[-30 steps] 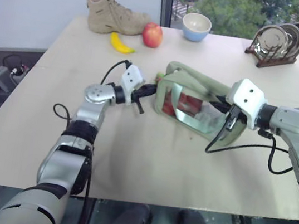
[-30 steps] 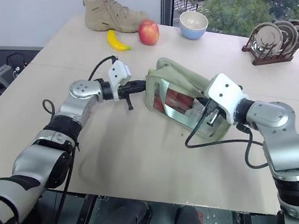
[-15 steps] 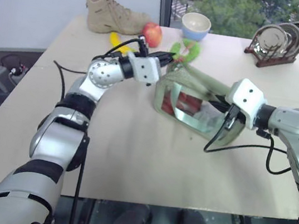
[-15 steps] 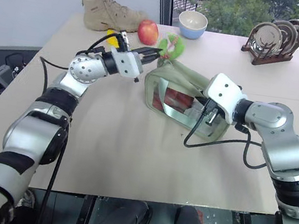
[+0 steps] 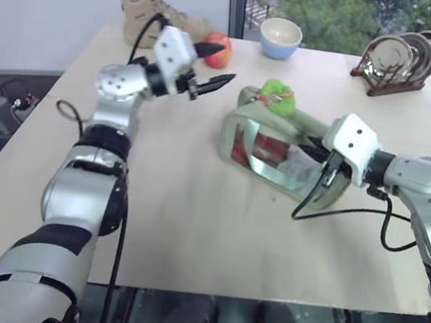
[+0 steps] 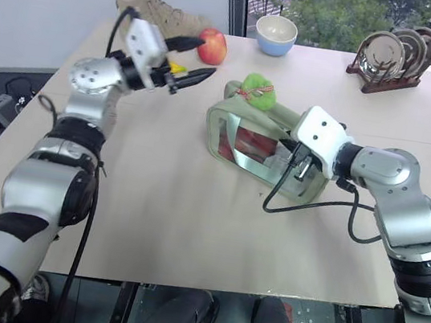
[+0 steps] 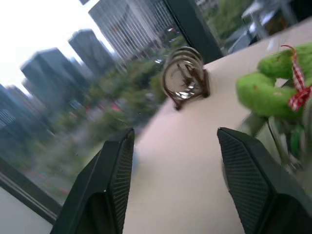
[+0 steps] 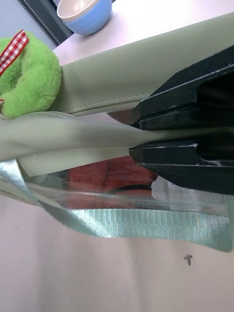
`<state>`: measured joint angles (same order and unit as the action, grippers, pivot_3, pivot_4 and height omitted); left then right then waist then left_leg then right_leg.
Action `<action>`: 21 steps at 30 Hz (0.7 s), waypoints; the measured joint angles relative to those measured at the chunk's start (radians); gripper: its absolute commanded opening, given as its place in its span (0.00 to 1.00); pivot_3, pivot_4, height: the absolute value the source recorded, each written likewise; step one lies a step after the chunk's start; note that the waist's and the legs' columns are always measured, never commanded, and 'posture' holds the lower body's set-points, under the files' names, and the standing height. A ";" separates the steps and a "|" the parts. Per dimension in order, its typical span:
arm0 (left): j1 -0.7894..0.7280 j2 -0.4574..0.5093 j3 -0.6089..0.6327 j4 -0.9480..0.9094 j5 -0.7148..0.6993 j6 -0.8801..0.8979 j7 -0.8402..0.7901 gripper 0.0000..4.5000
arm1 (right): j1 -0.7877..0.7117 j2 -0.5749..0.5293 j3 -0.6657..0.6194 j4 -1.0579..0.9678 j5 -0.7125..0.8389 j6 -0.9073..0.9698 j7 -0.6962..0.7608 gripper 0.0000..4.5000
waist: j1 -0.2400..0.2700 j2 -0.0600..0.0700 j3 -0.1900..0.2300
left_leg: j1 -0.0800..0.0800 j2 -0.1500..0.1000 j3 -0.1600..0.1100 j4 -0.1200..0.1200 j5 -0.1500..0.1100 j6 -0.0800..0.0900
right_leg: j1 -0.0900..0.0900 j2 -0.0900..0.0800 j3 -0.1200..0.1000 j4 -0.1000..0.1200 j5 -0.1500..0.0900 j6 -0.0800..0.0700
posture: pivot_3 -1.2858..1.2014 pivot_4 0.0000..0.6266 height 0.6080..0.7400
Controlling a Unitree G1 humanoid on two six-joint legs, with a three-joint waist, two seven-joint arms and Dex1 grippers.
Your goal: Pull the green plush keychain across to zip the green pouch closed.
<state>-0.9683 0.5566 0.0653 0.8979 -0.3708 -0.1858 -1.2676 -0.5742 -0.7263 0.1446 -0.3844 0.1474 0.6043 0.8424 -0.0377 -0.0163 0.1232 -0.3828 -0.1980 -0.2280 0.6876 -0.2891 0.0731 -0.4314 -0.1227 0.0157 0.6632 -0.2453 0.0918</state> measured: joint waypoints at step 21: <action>0.239 -0.118 -0.038 -0.390 0.027 0.316 0.144 0.50 | -0.002 -0.008 0.000 0.004 -0.003 0.002 0.019 0.00 | 0.024 -0.001 0.000 | 0.002 0.000 0.001 0.001 0.000 0.000 | 0.002 0.000 0.000 -0.002 0.000 0.000 | 0.52 0.24 1.00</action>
<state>-0.7296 0.4382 0.0275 0.5083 -0.3438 0.1303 -1.1231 -0.5761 -0.7338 0.1448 -0.3806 0.1445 0.6059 0.8617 -0.0133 -0.0175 0.1230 -0.3809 -0.1982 -0.2268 0.6890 -0.2892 0.0730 -0.4295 -0.1229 0.0160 0.6614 -0.2453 0.0916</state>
